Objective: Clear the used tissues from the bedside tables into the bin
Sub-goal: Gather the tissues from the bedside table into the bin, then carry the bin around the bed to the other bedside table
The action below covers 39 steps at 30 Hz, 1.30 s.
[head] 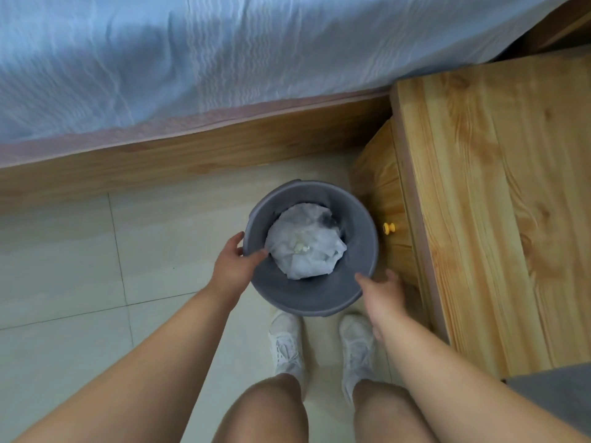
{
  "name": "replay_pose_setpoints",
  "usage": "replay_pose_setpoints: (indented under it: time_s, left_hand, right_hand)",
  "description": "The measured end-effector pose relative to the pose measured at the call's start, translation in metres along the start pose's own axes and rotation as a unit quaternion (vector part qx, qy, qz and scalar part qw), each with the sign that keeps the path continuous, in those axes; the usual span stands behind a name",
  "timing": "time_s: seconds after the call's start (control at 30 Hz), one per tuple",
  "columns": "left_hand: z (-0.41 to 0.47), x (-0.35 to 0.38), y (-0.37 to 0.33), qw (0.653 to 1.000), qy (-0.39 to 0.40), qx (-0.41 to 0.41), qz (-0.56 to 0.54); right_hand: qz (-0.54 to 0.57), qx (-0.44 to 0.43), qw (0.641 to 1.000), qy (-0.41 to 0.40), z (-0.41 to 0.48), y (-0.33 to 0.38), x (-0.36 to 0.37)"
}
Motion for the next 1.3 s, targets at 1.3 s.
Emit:
replay_pose_setpoints:
  time_s: [1.3]
  left_hand:
    - [-0.635,-0.309,0.135,0.863,-0.131,0.060,-0.484]
  right_hand:
    - [-0.312,-0.323,0.792,0.414,-0.627,0.163,-0.041]
Point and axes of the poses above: each hand's wrist, its own z-axis towards the middle knuckle, its own x-axis out of the palm, y = z × x, the point moved 4 cm from there along z, towards the middle knuckle, and after that the axes turned 4 degrees about -x, right-handed, at the moved point
